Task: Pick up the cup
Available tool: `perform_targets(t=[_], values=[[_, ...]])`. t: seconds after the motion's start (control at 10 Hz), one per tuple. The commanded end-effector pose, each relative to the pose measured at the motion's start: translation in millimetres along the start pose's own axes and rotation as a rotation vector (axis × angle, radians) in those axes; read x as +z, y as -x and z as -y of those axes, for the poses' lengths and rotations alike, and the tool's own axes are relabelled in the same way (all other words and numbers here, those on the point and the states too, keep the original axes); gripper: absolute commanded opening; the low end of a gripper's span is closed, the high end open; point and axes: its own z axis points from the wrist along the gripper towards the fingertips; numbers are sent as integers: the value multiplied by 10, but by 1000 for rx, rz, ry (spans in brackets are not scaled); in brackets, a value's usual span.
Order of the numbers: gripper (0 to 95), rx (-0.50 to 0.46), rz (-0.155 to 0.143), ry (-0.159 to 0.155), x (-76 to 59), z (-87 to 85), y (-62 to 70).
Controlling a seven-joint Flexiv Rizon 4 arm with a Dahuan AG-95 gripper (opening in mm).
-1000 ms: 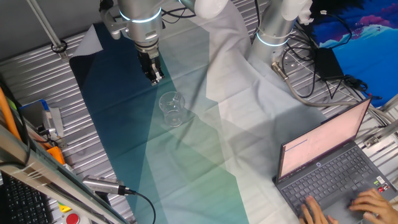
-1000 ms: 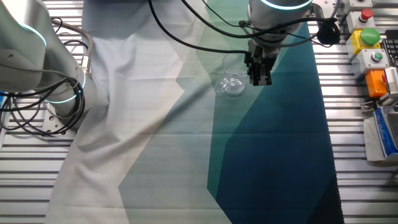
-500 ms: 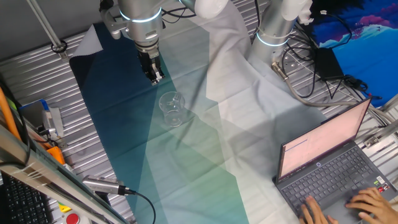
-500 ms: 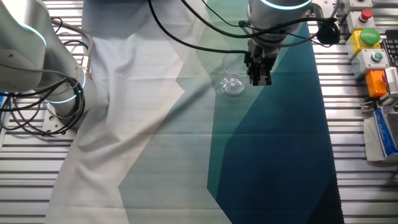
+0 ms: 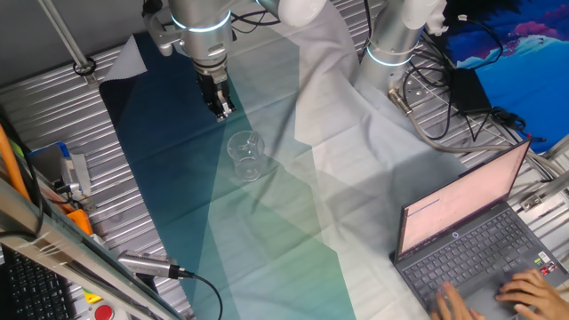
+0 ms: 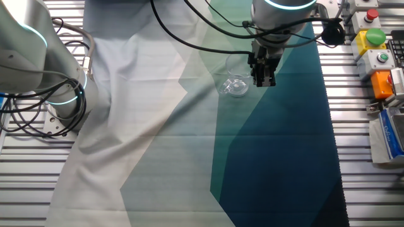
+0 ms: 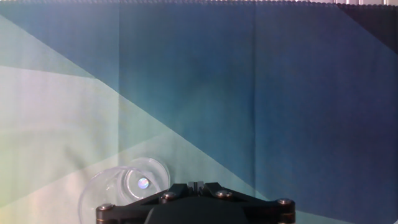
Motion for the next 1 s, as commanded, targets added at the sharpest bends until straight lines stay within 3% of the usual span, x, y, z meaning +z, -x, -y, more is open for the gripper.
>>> perform_targets(t=[0.1, 0.2, 0.7, 0.9, 1.0], values=[[0, -20, -1, 0, 1, -1, 0], [0, -82, -1, -1, 2, -1, -3], [0, -161, 1, -6, 6, -4, -31], [0, -190, 7, -2, 77, 14, 3], [0, -224, 15, 2, 153, 39, 82]])
